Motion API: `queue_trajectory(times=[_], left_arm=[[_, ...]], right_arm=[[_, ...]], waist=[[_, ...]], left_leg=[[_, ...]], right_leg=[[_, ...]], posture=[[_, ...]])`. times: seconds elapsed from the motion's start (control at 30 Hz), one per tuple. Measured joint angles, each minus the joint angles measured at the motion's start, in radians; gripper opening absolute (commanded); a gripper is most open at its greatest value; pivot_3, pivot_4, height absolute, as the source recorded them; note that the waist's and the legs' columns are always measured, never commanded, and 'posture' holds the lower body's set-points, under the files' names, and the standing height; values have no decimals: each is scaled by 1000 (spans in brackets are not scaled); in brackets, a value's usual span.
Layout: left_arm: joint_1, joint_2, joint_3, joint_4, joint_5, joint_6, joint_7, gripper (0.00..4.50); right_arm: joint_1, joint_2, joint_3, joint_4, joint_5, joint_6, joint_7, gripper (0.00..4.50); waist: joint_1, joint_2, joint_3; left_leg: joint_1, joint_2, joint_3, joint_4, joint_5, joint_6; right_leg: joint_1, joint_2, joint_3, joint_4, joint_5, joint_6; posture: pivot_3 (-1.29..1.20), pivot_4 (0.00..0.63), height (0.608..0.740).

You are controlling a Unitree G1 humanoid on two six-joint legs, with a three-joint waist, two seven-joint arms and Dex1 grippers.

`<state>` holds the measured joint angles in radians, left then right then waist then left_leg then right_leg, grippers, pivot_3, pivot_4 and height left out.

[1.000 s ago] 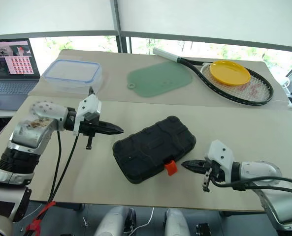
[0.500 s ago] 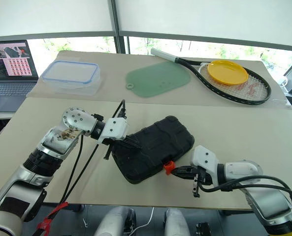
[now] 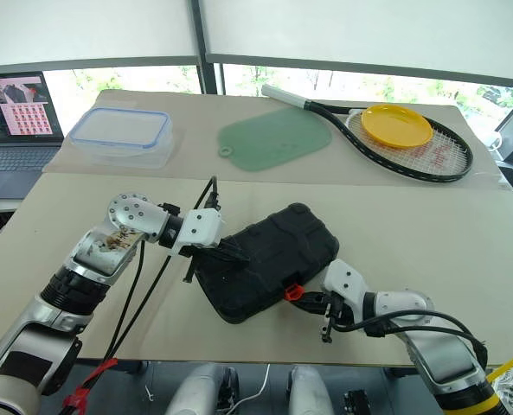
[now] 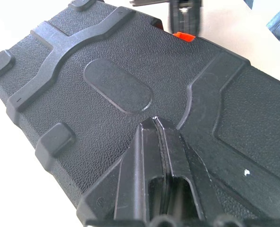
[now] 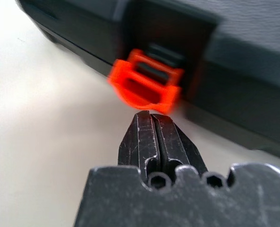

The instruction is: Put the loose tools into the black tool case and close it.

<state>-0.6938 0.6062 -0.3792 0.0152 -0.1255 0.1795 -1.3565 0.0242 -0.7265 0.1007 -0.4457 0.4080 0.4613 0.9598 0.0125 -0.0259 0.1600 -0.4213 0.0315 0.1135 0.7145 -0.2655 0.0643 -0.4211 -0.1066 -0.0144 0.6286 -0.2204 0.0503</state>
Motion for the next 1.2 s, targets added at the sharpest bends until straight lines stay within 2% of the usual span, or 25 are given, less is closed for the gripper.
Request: queue_trajectory(times=[0.13, 0.43, 0.7, 0.83, 0.97, 1.2], left_arm=[[0, -11, -5, 9, 8, -8, 5, 16], [-2, -22, -7, 29, 10, -31, 10, 16], [5, -17, 10, 24, 4, -22, 15, 16], [5, -15, 11, 25, 4, -22, 16, 16], [4, -16, 10, 29, 4, -24, 18, 16], [-8, -18, 9, 57, 5, -39, 15, 16]], right_arm=[[-15, 7, -50, -71, 69, 27, -13, 0], [-30, -3, -61, -73, 58, 32, -29, 0], [73, -131, -124, -112, 124, 65, 57, 0], [71, -137, -121, -112, 116, 65, 56, 0], [3, -102, -107, -82, 93, 66, 16, 0], [-48, -63, -6, -29, 20, 67, -17, 0]], waist=[[-1, 0, 0], [-1, 0, -1], [0, 0, -1], [-1, 0, -1], [0, 0, -1], [0, 0, -1]], left_leg=[[2, 0, 0, 0, 0, 0], [3, 0, 0, 0, 0, 0], [4, 0, 0, -1, 0, 0], [4, 1, 0, -1, 0, 0], [4, 0, 0, -1, 0, 0], [4, 0, 0, -1, 0, 0]], right_leg=[[2, 0, 0, 0, 0, 0], [2, 0, 1, 1, 0, -1], [2, 0, 1, 1, 0, -1], [2, 0, 1, 1, 0, -1], [2, 0, 1, 1, 0, -1], [2, 0, 1, 1, 0, -1]], posture=[[0, 150, 738], [0, 150, 738], [0, 150, 738], [0, 150, 738], [0, 150, 738], [0, 150, 738]])
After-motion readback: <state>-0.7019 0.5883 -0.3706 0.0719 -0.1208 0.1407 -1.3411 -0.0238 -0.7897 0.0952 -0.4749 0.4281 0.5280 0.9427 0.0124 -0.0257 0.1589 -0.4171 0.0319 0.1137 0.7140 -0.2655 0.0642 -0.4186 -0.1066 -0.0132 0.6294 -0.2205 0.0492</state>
